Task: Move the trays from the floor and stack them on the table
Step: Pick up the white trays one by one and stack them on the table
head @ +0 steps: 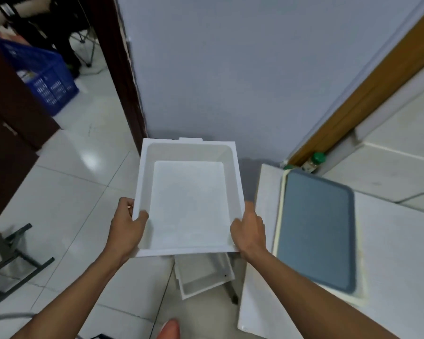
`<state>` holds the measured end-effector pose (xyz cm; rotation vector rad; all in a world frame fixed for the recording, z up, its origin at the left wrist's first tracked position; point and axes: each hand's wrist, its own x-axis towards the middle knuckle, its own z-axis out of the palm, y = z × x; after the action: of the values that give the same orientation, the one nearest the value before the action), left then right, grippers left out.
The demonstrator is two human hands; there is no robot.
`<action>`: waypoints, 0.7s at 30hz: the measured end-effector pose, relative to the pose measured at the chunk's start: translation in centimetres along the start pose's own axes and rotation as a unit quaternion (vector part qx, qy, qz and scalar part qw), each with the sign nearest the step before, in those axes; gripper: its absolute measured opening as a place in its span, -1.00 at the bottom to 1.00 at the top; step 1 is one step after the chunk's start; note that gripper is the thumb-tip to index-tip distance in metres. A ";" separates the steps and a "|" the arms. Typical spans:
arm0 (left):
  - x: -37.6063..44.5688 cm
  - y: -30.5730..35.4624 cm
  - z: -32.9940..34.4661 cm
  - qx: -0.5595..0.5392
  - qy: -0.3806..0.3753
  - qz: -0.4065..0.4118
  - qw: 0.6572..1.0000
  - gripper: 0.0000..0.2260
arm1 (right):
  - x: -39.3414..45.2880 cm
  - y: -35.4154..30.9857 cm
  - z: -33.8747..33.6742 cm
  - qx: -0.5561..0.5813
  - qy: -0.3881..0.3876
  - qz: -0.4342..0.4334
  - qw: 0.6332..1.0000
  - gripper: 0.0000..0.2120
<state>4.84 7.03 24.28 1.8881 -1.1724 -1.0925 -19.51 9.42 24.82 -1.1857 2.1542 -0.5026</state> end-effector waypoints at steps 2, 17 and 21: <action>-2.1 2.8 1.3 -0.013 0.003 0.035 0.999 -0.88 | -0.7 1.0 -3.4 0.002 0.027 -0.014 1.000 -0.64; -14.7 10.5 22.5 0.015 -0.145 0.150 0.978 -0.80 | -3.6 20.8 -20.7 0.032 0.163 0.098 0.981 -0.64; -14.9 9.6 25.0 0.051 -0.143 0.154 0.976 -0.78 | -2.7 23.0 -21.2 0.047 0.158 0.106 0.981 -0.62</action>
<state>-24.83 14.52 26.00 1.5832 -1.6502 -1.1709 -46.89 24.48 27.70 -0.8565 2.4589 -0.7300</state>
